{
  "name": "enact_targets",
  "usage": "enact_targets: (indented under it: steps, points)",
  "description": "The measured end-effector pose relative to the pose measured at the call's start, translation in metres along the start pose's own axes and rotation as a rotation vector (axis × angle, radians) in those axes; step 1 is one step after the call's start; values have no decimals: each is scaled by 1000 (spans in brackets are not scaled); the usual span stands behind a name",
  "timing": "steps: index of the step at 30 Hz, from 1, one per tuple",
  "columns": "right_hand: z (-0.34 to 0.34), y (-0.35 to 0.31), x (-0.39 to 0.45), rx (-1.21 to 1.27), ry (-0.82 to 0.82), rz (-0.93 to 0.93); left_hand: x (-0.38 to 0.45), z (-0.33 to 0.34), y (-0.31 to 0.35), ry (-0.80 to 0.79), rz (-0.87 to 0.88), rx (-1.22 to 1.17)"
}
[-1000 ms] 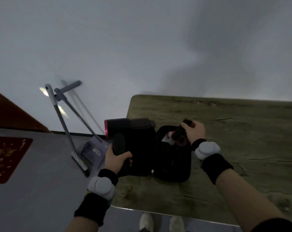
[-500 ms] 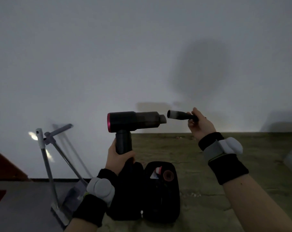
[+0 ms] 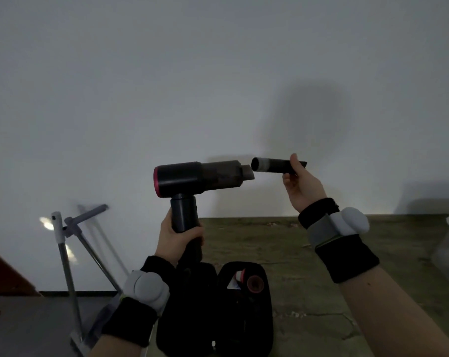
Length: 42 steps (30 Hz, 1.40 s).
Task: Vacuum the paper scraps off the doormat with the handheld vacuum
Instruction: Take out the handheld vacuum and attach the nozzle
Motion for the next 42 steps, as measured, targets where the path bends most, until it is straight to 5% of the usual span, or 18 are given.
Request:
enact_targets:
  steps: [8, 32, 42]
  points:
    - [2, 4, 3, -4, -27, 27, -5, -2, 4, -24, 38, 23]
    - [-12, 24, -12, -268, 14, -336, -11, -14, -19, -49, -68, 121]
    - [-14, 37, -20, -285, -53, -175, -11, -18, -25, -66, -137, 109]
Point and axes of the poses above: each hand's wrist, its own x-axis towards the middle knuckle, its own z-axis out of the palm, y = z × x, the point moved 2 cm from there along x, towards the middle knuckle, and after that the axes turned 5 degrees about x, right-handed, at the moved point
